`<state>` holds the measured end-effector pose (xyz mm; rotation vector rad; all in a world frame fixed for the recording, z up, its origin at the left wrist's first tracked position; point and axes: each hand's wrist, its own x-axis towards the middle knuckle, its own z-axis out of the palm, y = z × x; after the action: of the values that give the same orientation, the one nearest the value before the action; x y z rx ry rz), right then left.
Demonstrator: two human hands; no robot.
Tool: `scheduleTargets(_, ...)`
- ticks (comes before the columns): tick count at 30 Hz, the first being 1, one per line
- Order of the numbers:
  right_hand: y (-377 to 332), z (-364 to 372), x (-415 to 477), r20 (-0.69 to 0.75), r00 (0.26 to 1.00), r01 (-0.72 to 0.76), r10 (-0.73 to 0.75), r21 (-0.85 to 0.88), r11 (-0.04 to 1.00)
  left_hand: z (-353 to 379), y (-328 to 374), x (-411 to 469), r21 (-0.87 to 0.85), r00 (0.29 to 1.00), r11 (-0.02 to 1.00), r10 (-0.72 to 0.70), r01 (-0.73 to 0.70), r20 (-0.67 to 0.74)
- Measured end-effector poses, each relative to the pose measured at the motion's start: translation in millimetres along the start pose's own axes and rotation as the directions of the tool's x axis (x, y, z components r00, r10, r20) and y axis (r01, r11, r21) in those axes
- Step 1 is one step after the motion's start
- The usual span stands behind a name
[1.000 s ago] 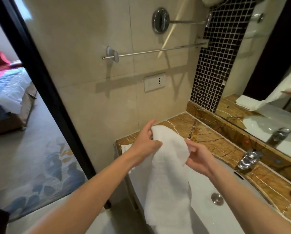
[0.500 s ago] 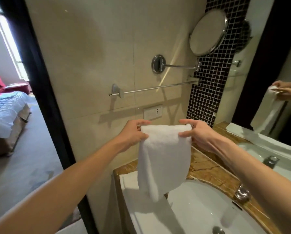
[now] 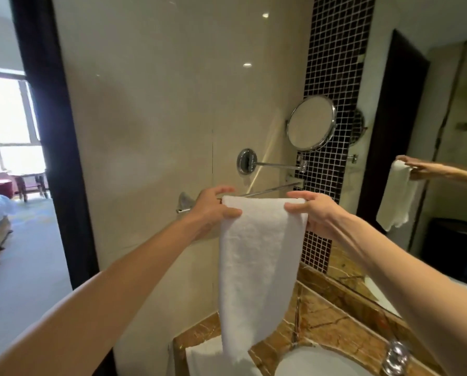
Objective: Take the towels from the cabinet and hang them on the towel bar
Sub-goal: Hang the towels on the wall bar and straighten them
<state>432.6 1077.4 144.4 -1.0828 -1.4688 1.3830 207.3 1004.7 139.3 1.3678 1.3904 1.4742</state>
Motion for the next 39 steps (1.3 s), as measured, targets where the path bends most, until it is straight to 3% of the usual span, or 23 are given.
scheduleTargets(11,-38,-11,38,0.096,0.995,-0.012,0.008,0.043,0.999,-9,33,38,-0.057,0.997,0.998,0.012,-0.007,0.08)
scheduleTargets(20,-67,-14,75,0.183,0.979,-0.099,0.087,0.06,0.993,0,67,74,-0.279,0.99,0.955,-0.074,0.104,0.116)
scheduleTargets(25,-74,-4,88,0.171,0.985,-0.051,0.038,0.075,0.996,-2,67,94,-0.207,0.984,0.97,-0.098,0.128,0.151)
scheduleTargets(30,-82,2,107,0.199,0.979,0.004,-0.036,0.158,0.987,-8,72,102,-0.526,0.986,0.836,-0.096,0.154,0.137)
scheduleTargets(32,-86,3,113,0.193,0.978,0.047,-0.075,0.144,0.988,-10,66,103,-0.564,0.981,0.806,-0.099,0.179,0.168)
scheduleTargets(36,-93,4,122,0.187,0.978,0.086,-0.096,0.061,0.994,-11,57,107,-0.443,0.956,0.861,-0.145,0.248,0.254)
scheduleTargets(39,-110,6,128,0.167,0.977,0.126,-0.136,0.068,0.99,-10,62,120,-0.353,0.975,0.923,-0.085,0.155,0.205)
